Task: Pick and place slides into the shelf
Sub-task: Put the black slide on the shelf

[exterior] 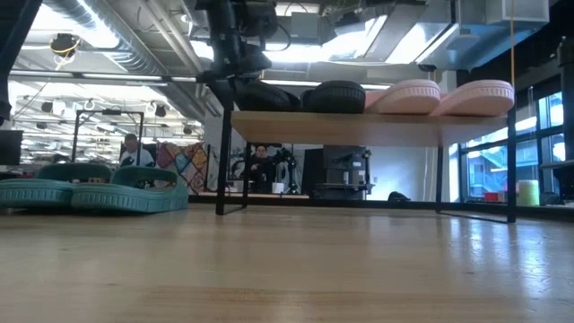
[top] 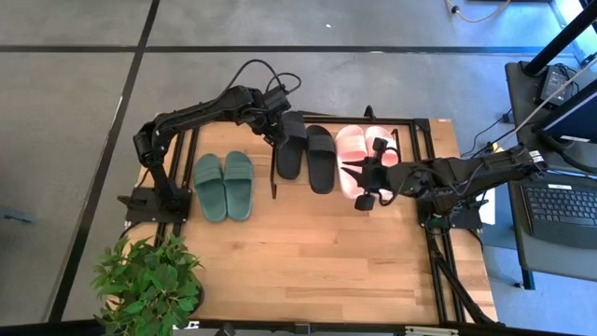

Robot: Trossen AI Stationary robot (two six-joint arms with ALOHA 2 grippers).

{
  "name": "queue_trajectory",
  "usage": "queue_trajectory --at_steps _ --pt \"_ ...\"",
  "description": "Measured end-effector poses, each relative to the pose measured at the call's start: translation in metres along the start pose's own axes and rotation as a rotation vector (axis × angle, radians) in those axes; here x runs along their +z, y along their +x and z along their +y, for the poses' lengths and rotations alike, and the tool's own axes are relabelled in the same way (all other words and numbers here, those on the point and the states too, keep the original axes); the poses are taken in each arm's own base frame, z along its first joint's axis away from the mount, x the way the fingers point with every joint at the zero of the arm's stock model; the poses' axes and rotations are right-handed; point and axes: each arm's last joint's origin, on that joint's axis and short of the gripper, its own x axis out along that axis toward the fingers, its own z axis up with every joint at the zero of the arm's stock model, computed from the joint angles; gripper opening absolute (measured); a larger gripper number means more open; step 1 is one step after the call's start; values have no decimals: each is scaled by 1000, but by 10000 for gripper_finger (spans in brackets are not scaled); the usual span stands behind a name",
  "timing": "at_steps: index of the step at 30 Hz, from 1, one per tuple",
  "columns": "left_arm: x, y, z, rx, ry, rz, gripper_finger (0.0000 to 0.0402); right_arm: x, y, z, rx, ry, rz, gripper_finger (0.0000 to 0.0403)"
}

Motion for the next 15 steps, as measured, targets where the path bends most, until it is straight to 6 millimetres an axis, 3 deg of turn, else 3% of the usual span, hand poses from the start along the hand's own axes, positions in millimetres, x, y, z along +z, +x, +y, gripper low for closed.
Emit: queue_trajectory --at_steps 10,15 --pt "-5 -1 3 68 22 33 185 11 3 2 120 31 -127 55" --pt "-9 -21 9 83 39 -24 185 7 4 3 118 13 -87 55"
